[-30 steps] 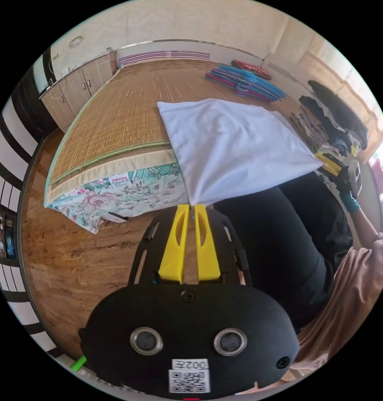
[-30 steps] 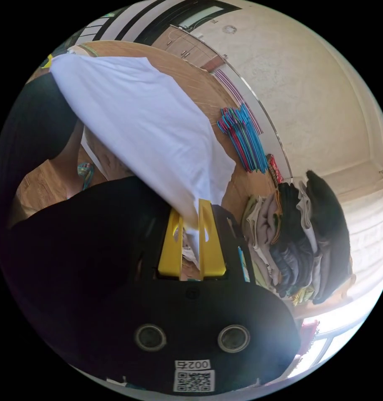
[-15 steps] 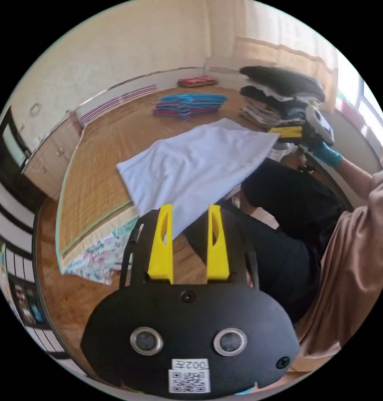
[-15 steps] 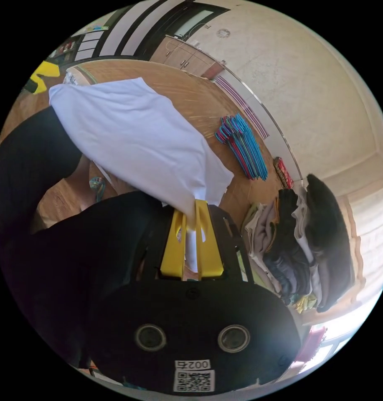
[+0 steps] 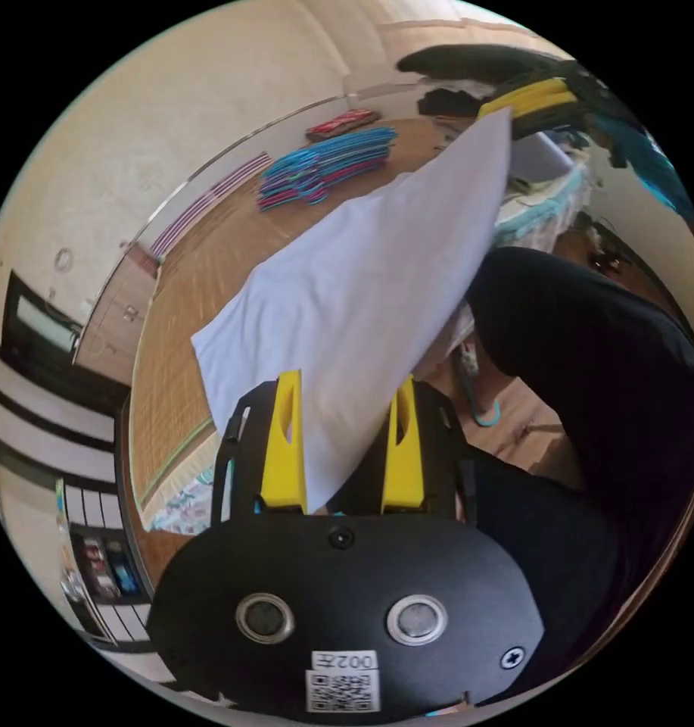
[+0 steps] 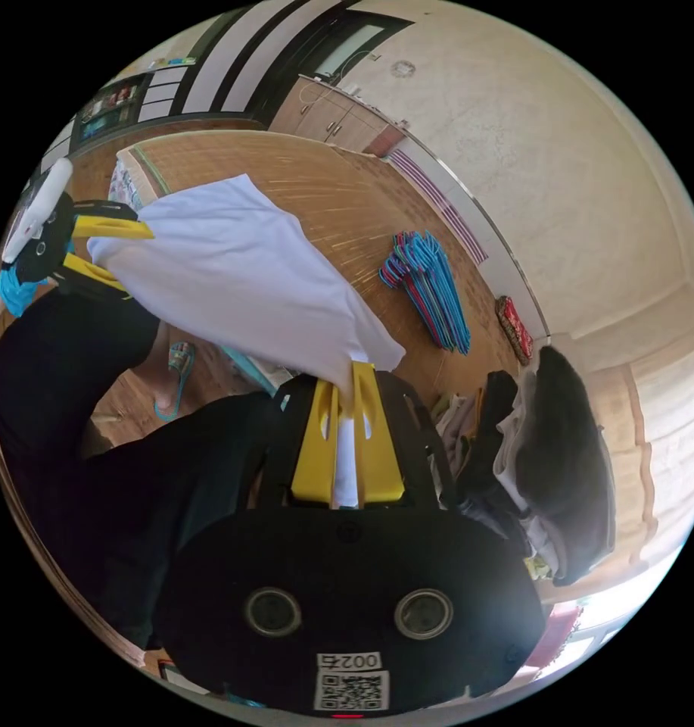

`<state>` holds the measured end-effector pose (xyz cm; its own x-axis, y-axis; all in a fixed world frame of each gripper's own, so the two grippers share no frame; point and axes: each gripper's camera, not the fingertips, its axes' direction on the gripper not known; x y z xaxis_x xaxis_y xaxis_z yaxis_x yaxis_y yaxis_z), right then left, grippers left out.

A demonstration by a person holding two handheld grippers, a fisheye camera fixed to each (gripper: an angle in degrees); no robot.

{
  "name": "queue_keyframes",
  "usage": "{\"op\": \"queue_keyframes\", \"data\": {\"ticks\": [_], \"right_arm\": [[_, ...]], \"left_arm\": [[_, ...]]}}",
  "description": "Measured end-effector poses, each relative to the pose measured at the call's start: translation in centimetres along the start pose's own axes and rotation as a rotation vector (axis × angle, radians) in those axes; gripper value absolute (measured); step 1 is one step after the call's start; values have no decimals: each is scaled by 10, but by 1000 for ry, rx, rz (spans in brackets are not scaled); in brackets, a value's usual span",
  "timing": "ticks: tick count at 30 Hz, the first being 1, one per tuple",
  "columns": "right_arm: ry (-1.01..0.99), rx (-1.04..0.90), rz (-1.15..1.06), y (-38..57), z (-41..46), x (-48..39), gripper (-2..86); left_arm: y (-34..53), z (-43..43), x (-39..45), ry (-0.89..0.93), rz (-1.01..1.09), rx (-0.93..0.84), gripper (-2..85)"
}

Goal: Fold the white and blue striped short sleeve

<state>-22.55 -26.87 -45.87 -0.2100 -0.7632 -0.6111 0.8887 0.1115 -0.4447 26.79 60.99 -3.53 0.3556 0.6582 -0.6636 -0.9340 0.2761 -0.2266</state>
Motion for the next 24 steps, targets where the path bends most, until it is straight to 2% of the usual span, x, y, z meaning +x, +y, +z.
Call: {"op": "queue_keyframes", "data": {"ticks": [4,10,15,24], "right_arm": [[12,16,-9,-8,-14,6,19],[-24,28,-16,-16,-31,17,18],[-136,25,-7,-19,-42,35,11],[-235,44,-28,-19,-71,81,6]], "left_arm": [[2,7,-3,-118,-136,-24,117],[2,14,-9,-152,-203,-62,92],[-9,23,-6,-74,-102,-161,53],[-56,-13,-25,-198,29,-104,33]]}}
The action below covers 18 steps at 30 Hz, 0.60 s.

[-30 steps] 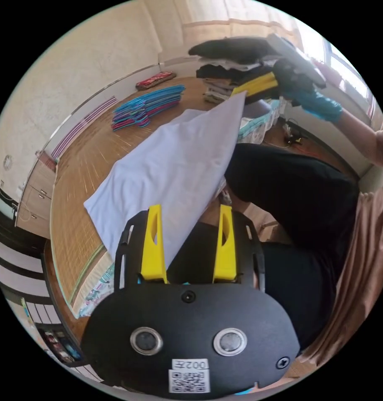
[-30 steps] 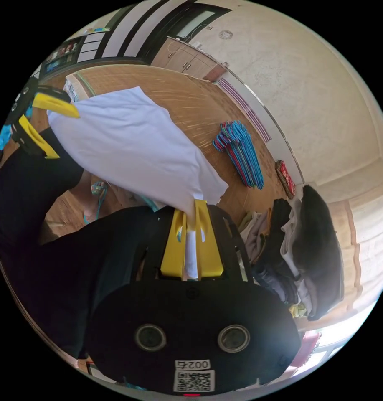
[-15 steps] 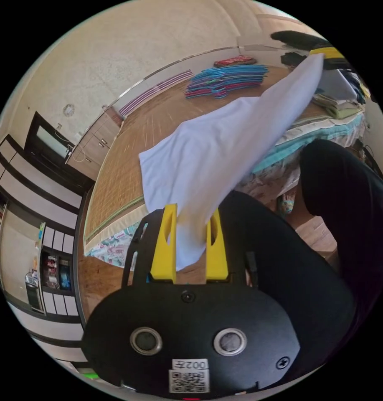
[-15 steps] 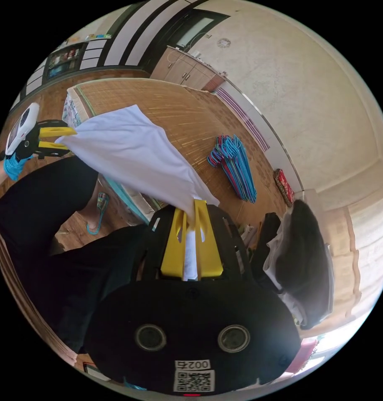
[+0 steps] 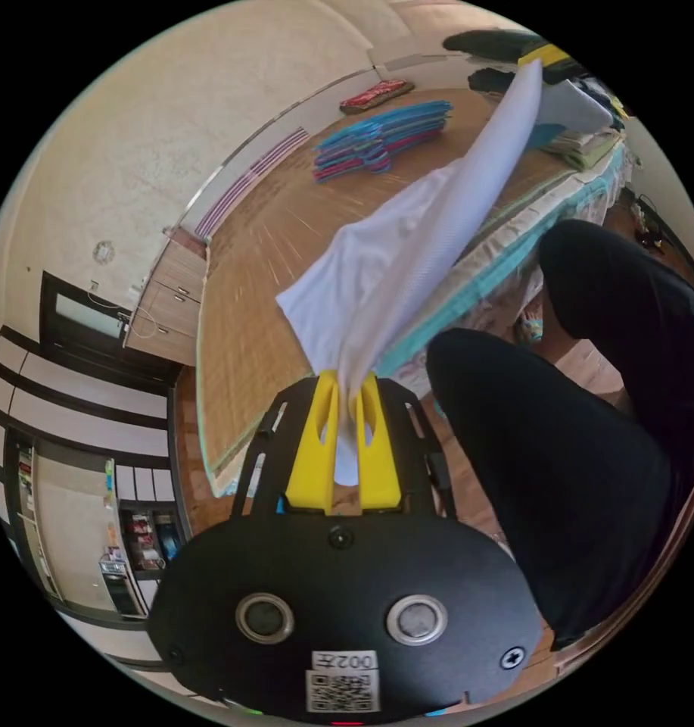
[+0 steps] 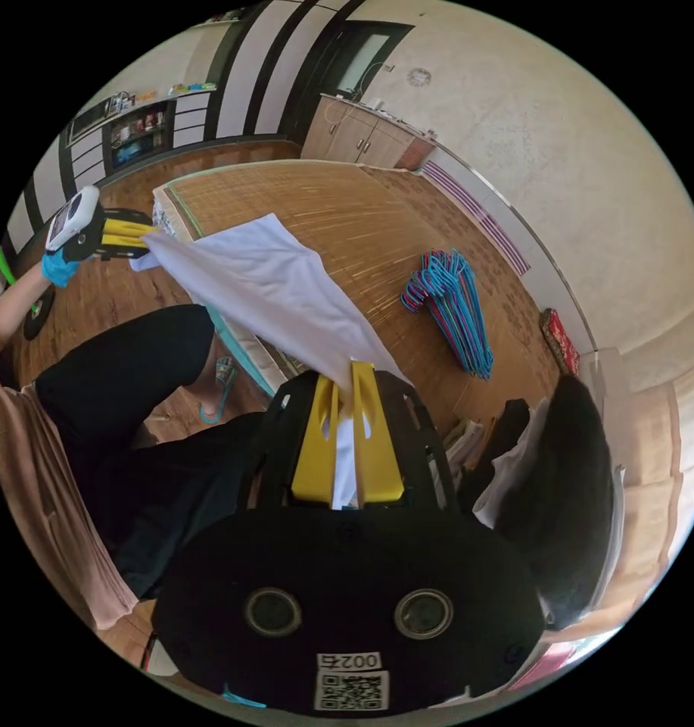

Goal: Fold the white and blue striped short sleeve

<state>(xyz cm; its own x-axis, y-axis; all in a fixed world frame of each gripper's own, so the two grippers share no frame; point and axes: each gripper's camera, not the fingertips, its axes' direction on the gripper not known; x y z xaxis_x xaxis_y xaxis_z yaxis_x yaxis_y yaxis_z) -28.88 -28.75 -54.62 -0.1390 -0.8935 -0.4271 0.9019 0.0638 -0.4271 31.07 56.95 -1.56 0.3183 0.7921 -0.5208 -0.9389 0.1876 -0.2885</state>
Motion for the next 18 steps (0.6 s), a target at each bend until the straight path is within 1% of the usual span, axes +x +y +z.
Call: {"op": "queue_keyframes", "data": {"ticks": [2,6,11,13,18], "right_arm": [[-9,6,-17,-3,-13,7,5],[-60,54,-65,-16,-54,16,5],[-102,116,-150,-32,-105,4,6],[-135,145,-179,-38,-123,-5,5],[-229,275,-259,-53,-165,-44,6]], "left_arm": [[-13,-11,-14,-35,15,23,31],[-47,-33,-56,-159,31,50,27],[-89,-55,-116,-231,-79,66,21],[-106,-66,-139,-289,-123,62,19],[-121,-90,-179,-389,-239,70,11]]}}
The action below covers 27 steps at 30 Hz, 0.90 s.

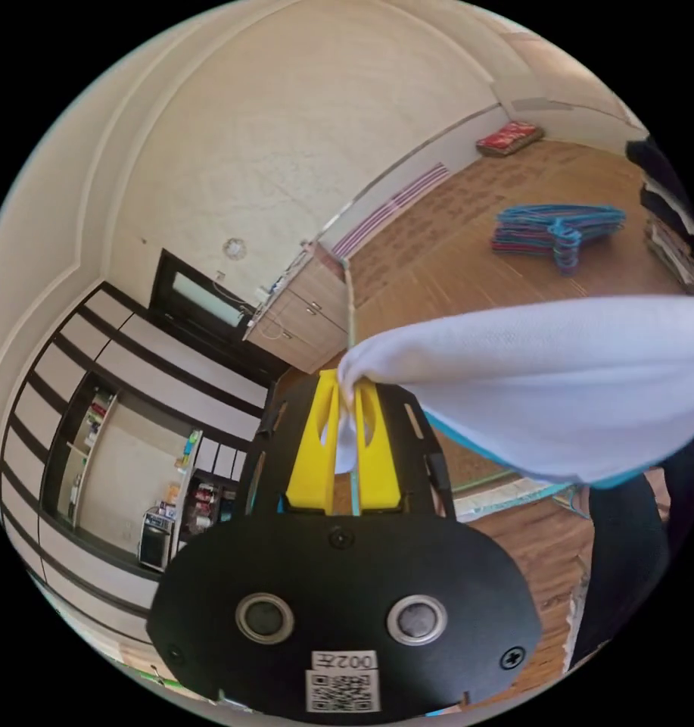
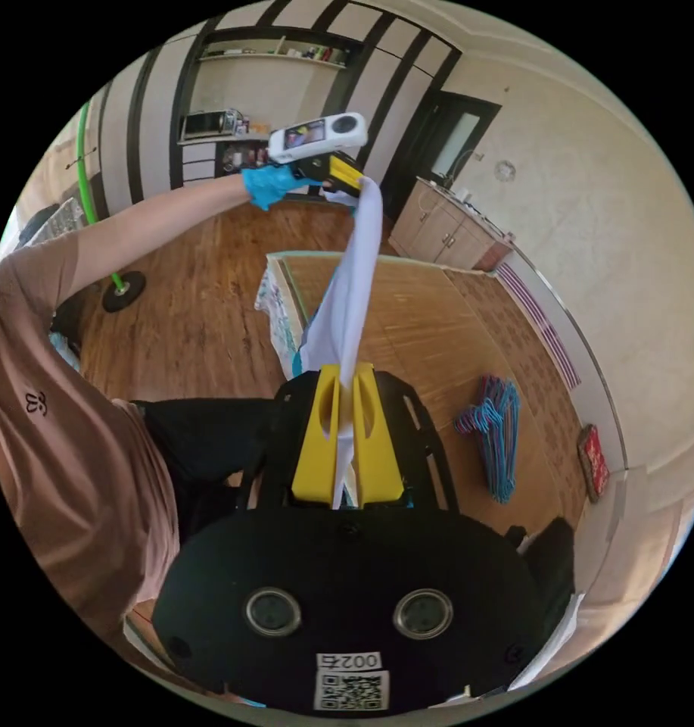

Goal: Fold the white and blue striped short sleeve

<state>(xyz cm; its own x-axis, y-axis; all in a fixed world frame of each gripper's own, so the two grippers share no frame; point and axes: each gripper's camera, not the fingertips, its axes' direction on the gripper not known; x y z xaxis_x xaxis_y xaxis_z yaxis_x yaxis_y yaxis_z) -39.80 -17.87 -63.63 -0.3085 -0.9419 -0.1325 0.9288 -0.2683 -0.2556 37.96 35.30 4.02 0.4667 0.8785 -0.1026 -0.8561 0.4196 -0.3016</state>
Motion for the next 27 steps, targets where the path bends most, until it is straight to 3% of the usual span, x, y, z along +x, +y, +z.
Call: {"op": "queue_keyframes", "data": {"ticks": [7,14,19,27], "right_arm": [[-186,258,25,-35,-11,-42,6],[-293,403,134,-18,-13,-59,7],[-302,361,310,57,-12,-26,7],[-198,35,697,235,41,23,8]], "left_arm": [[-18,-9,-56,-125,-154,-27,3],[-50,-13,-40,-80,-201,24,-2],[-87,4,61,32,-30,66,-1],[-122,37,244,311,168,44,0]]}}
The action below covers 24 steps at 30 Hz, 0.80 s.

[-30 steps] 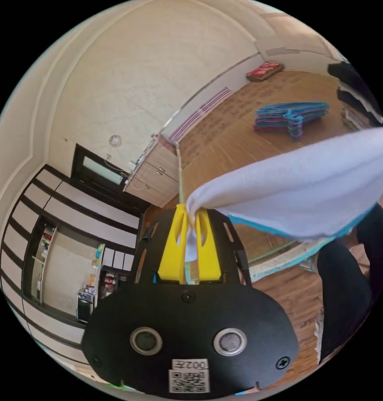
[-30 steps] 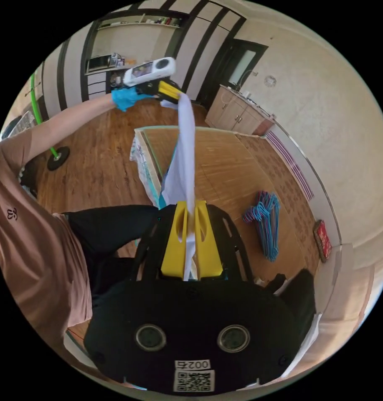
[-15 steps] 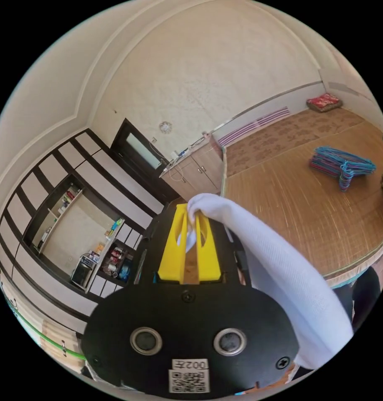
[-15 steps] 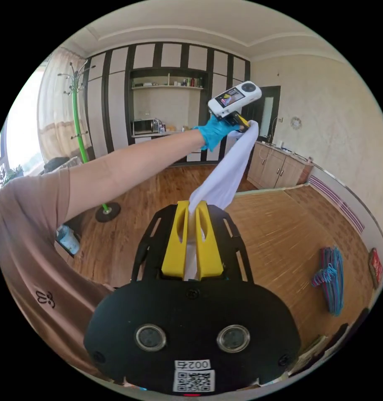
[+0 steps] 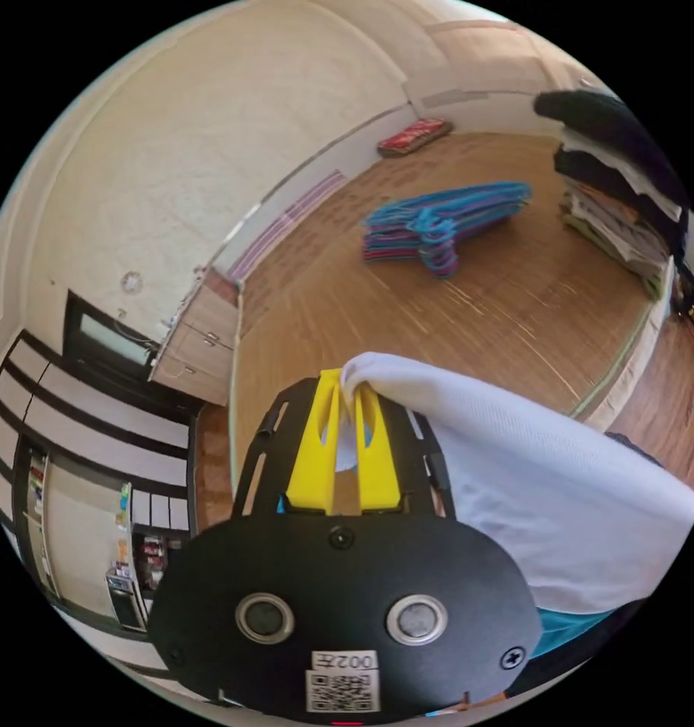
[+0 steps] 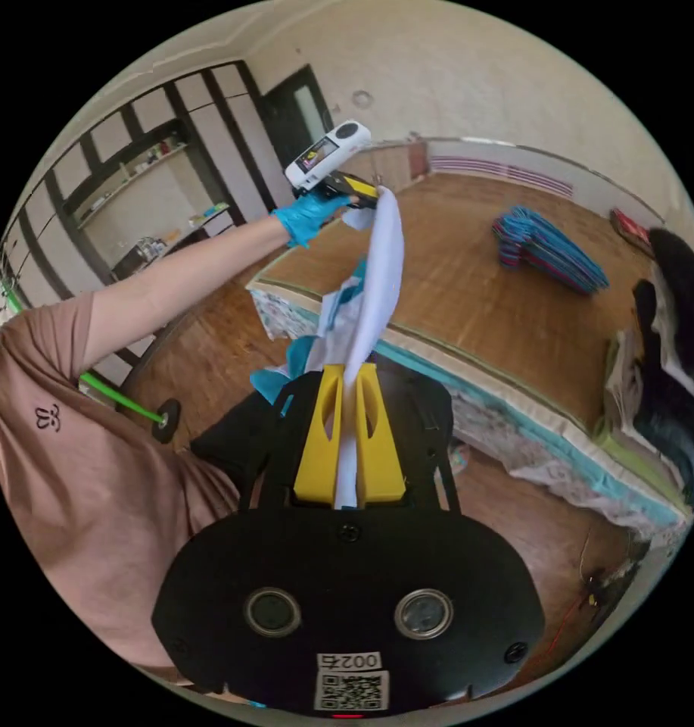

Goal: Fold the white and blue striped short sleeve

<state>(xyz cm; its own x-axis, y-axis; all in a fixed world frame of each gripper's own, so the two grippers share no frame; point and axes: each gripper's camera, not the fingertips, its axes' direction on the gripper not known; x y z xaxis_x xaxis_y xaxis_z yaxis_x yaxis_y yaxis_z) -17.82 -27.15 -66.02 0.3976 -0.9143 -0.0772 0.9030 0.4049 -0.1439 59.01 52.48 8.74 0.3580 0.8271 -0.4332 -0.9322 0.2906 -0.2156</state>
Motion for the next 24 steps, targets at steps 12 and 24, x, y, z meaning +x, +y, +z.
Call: {"op": "queue_keyframes", "data": {"ticks": [12,24], "right_arm": [[174,-42,23,54,15,85,25],[132,-115,161,120,23,172,49]], "left_arm": [[-99,21,101,64,437,44,18],[-150,58,152,167,761,-2,96]]}}
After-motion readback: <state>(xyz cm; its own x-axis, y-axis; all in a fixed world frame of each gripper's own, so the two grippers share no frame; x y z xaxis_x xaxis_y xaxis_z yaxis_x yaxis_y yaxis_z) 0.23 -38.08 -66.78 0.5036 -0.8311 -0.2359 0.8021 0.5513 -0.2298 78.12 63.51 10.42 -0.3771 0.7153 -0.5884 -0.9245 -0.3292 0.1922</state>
